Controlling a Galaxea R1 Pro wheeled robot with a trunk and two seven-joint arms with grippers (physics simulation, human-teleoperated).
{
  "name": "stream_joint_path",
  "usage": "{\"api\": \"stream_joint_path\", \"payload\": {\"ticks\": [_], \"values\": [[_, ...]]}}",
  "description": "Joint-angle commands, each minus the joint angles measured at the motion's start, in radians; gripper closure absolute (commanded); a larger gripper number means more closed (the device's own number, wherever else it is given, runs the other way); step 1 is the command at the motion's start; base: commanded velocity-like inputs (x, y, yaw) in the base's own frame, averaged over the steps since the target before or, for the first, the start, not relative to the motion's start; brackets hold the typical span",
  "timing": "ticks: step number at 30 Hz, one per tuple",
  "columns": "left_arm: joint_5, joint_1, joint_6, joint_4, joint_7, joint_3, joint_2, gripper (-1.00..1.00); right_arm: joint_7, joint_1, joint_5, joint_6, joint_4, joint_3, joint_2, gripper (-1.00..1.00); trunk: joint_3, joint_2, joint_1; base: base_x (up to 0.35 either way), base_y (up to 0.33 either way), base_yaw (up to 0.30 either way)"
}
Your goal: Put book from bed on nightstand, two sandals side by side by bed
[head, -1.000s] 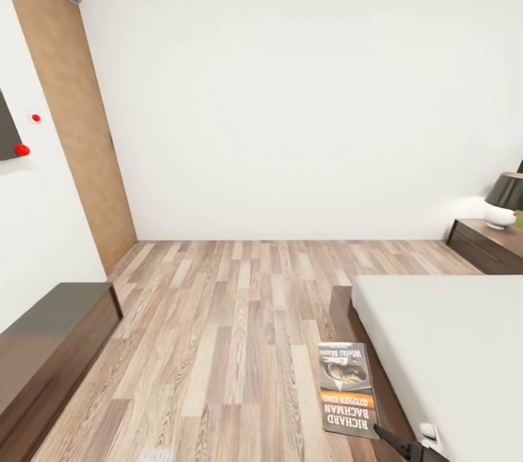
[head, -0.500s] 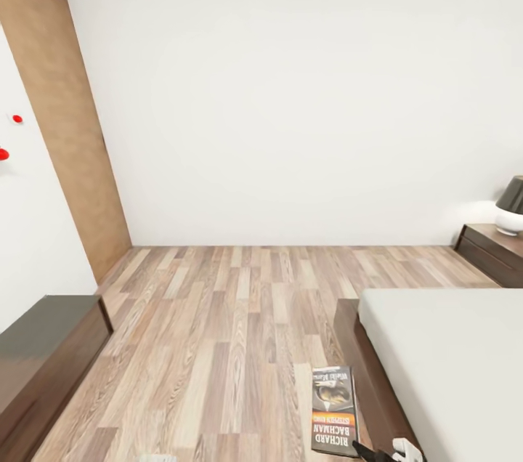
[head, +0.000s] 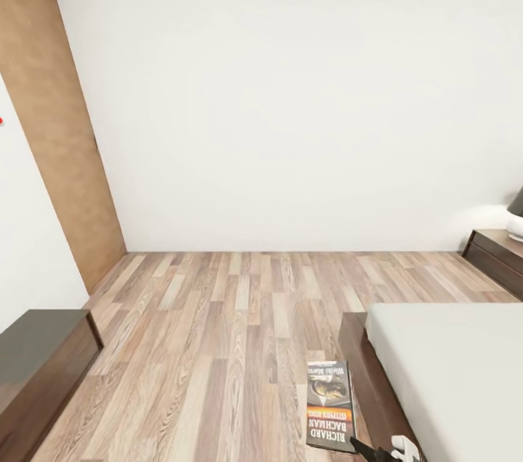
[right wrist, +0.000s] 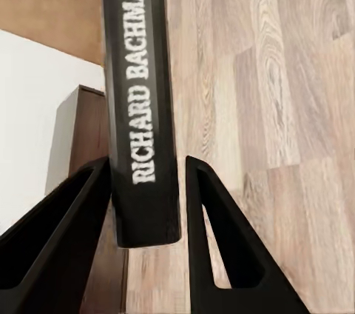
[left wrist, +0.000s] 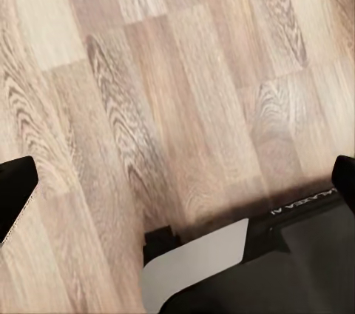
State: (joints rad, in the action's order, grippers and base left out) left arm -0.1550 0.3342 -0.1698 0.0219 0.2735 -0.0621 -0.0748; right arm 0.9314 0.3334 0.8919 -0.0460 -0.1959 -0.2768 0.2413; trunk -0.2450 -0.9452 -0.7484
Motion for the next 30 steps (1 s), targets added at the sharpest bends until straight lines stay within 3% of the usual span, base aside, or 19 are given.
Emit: {"api": "stream_joint_path", "payload": {"ticks": [1,3,6,18,30], "values": [[-0.005,-0.002,-0.01,0.0,0.0,-0.005,0.0,-1.0,0.037,0.001,0.01,-0.005,0.002,-0.002,0.001,1.0,-0.001,-0.001,-0.001,0.259,0.0,0.0],[-0.006,-0.006,-0.016,0.0,0.0,-0.005,0.001,-1.0,0.083,0.001,0.01,-0.005,0.005,-0.002,0.001,1.0,-0.001,-0.001,-0.001,0.249,0.0,0.0],[-0.006,-0.007,-0.018,0.0,0.0,-0.005,0.001,-1.0,0.099,0.001,0.011,-0.004,0.005,-0.002,0.001,1.0,-0.001,-0.001,-0.001,0.233,0.0,0.0],[-0.006,-0.007,-0.022,0.0,0.0,-0.005,0.001,-1.0,0.098,0.001,0.011,-0.002,0.006,-0.001,0.001,1.0,-0.001,-0.001,-0.001,0.188,0.0,0.0],[-0.006,-0.007,-0.023,0.0,0.0,-0.005,0.001,-1.0,0.095,0.001,0.012,-0.002,0.008,-0.001,0.001,1.0,-0.001,-0.001,-0.001,0.307,0.0,0.0]]}}
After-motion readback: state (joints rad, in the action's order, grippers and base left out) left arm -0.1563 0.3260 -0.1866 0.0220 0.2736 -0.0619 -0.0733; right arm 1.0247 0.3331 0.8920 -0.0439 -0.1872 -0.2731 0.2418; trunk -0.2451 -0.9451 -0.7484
